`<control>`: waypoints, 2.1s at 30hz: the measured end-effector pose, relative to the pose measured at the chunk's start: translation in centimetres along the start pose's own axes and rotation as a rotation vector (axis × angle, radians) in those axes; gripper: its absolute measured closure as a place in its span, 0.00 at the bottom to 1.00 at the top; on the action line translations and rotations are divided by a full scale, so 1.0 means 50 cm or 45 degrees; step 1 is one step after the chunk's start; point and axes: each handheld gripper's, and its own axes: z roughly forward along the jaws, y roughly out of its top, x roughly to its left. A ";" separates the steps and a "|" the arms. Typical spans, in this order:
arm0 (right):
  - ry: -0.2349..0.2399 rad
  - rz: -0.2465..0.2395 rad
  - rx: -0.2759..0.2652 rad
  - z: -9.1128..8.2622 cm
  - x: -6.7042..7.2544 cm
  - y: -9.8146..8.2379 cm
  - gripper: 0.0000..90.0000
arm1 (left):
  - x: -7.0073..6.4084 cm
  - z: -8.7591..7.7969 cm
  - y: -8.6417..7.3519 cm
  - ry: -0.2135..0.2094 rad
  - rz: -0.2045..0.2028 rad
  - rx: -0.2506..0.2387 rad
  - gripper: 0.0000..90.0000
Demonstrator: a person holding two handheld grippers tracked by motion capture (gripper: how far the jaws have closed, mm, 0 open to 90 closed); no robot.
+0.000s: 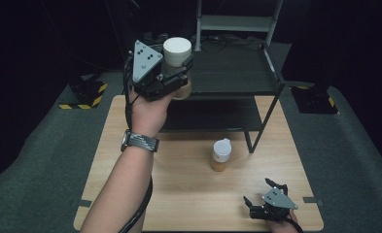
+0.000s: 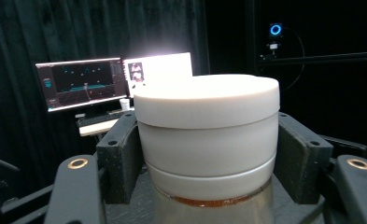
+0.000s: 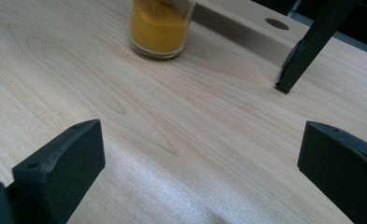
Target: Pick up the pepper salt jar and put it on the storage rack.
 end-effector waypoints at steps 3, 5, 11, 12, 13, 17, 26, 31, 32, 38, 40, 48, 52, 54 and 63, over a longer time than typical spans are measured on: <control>0.001 0.001 0.002 0.000 0.000 0.001 0.00 | 0.002 0.010 -0.001 0.012 0.001 -0.003 0.37; 0.003 -0.001 0.002 0.000 -0.001 0.000 0.00 | 0.003 0.020 -0.002 0.025 -0.005 -0.003 0.37; 0.008 0.023 -0.005 -0.001 -0.005 -0.002 0.00 | 0.004 0.040 -0.005 0.047 -0.001 0.003 0.37; 0.008 0.024 -0.006 -0.001 -0.005 -0.002 0.00 | 0.003 0.043 -0.006 0.049 -0.003 0.004 0.37; 0.009 0.018 -0.007 -0.001 -0.006 -0.002 0.00 | 0.003 0.046 -0.007 0.051 -0.002 0.004 0.37; 0.008 0.007 -0.004 0.000 -0.004 -0.001 0.00 | 0.001 0.056 -0.010 0.057 0.001 0.007 0.37; 0.006 -0.001 -0.007 -0.001 -0.001 -0.002 0.00 | 0.002 0.071 -0.014 0.082 0.005 0.020 0.37; 0.009 0.002 -0.011 -0.002 -0.003 -0.003 0.00 | 0.004 0.078 -0.023 0.086 -0.015 0.015 0.37; 0.008 0.003 -0.011 -0.002 -0.002 -0.003 0.00 | 0.004 0.079 -0.024 0.086 -0.013 0.017 0.37; 0.009 0.005 -0.014 -0.002 -0.003 -0.004 0.00 | 0.002 0.086 -0.029 0.077 -0.012 0.016 0.37; 0.010 0.007 -0.015 -0.003 -0.003 -0.004 0.00 | 0.002 0.086 -0.030 0.075 -0.011 0.016 0.37; 0.008 0.005 -0.017 -0.003 -0.003 -0.005 0.00 | 0.006 0.087 -0.035 0.075 -0.023 0.023 0.37; 0.008 0.005 -0.017 -0.003 -0.003 -0.005 0.00 | 0.004 0.086 -0.034 0.074 -0.023 0.023 0.37; 0.008 0.004 -0.016 -0.003 -0.003 -0.005 0.00 | 0.006 0.086 -0.035 0.071 -0.025 0.021 0.37; 0.006 0.007 -0.017 -0.003 -0.003 -0.005 0.00 | 0.006 0.087 -0.030 0.071 -0.030 0.036 0.37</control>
